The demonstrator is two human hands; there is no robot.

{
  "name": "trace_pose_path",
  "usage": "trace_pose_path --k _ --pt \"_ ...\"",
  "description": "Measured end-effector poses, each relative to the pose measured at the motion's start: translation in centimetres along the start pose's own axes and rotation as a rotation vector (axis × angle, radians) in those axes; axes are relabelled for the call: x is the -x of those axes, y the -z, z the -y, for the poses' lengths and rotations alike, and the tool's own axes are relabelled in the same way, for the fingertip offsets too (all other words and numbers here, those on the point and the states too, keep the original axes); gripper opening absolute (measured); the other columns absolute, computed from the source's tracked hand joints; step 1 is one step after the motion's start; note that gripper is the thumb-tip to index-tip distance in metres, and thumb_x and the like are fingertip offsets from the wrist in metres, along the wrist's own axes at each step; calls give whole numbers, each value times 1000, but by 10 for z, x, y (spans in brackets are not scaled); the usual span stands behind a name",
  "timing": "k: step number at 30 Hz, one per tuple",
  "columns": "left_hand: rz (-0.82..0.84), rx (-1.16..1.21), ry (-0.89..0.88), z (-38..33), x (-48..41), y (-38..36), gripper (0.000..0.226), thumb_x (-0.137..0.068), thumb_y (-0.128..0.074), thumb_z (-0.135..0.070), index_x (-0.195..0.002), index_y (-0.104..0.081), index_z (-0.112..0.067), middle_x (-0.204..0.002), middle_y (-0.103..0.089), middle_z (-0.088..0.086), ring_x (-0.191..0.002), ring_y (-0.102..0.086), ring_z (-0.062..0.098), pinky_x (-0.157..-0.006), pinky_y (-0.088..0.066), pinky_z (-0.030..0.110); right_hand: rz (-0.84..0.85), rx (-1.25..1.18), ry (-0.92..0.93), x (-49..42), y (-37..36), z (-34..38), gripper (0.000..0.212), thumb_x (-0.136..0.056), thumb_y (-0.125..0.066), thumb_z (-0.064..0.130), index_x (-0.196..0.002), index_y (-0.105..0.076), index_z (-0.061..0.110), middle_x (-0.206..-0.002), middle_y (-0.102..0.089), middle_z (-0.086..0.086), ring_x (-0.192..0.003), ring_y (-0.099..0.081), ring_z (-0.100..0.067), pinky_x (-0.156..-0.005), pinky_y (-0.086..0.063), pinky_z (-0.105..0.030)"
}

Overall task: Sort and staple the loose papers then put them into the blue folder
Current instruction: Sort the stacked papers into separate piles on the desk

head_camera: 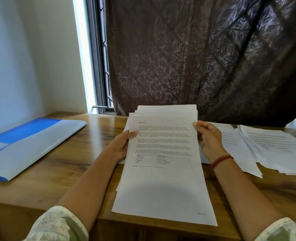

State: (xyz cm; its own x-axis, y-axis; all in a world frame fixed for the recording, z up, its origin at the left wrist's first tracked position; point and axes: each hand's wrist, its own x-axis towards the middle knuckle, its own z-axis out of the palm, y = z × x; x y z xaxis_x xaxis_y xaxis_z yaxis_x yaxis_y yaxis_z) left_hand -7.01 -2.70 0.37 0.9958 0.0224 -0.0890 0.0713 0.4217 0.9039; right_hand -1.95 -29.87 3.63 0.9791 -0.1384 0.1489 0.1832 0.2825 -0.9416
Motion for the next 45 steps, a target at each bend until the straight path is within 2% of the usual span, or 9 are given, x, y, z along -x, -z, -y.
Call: trace_pose_path --k 6,13,17,24,28,31,36,41,45 --pt "-168 -47 -87 1 -3 -5 31 -90 -63 -4 -121 -62 -7 -111 -71 14 -103 -68 34 -79 -58 49 -10 -2 55 3 -6 0 3 -92 -64 20 -94 -63 18 -94 -70 -4 -84 -65 -20 -63 -52 -28" --pt "-95 -138 -222 1 2 -8 28 -94 -58 -7 -122 -59 -2 -116 -68 18 -105 -67 38 -77 -59 48 14 -80 76 10 -9 7 16 -98 -52 36 -90 -59 25 -90 -68 4 -85 -64 -15 -72 -52 -30" --pt "-29 -180 -210 1 4 -5 29 -93 -59 -7 -121 -59 2 -118 -66 22 -107 -64 41 -89 -54 54 17 -21 107 7 -4 7 9 -96 -58 30 -101 -61 22 -94 -66 6 -87 -62 -12 -63 -48 -23" --pt "-21 -188 -210 2 3 -5 18 -94 -55 1 -107 -66 -3 -106 -73 13 -89 -70 32 -71 -61 40 71 -117 62 1 1 7 23 -87 -68 6 -104 -59 19 -99 -69 2 -86 -66 -12 -56 -53 -17" --pt "-47 -201 -186 4 0 -4 20 -92 -57 3 -93 -72 -10 -101 -73 13 -82 -71 30 -67 -61 40 49 161 176 -12 9 1 55 -78 -77 5 -118 -46 27 -118 -56 -1 -102 -58 -17 -77 -54 -28" --pt "-77 -234 -186 6 -1 -2 29 -91 -59 2 -79 -78 -18 -93 -74 12 -77 -71 28 -68 -60 38 97 514 354 -17 12 0 48 -77 -78 6 -110 -49 26 -120 -49 1 -110 -52 -22 -91 -53 -37" --pt "-87 -250 -166 6 -1 1 15 -91 -62 -5 -94 -75 -13 -106 -71 21 -97 -65 40 -92 -51 54 127 668 428 -19 15 -1 26 -81 -76 13 -100 -63 23 -128 -47 -1 -105 -51 -19 -90 -50 -27" --pt "-91 -265 -164 5 4 -2 24 -92 -60 -6 -116 -64 -3 -115 -67 22 -100 -65 37 -86 -55 49 77 663 394 -22 19 0 32 -79 -79 17 -103 -61 28 -129 -50 -3 -107 -55 -23 -89 -51 -30" --pt "-78 -254 -142 5 4 0 30 -93 -58 -4 -123 -61 -3 -117 -67 21 -100 -66 38 -82 -58 48 87 671 381 -21 18 3 34 -79 -77 11 -104 -59 26 -116 -50 3 -95 -55 -18 -73 -45 -15"
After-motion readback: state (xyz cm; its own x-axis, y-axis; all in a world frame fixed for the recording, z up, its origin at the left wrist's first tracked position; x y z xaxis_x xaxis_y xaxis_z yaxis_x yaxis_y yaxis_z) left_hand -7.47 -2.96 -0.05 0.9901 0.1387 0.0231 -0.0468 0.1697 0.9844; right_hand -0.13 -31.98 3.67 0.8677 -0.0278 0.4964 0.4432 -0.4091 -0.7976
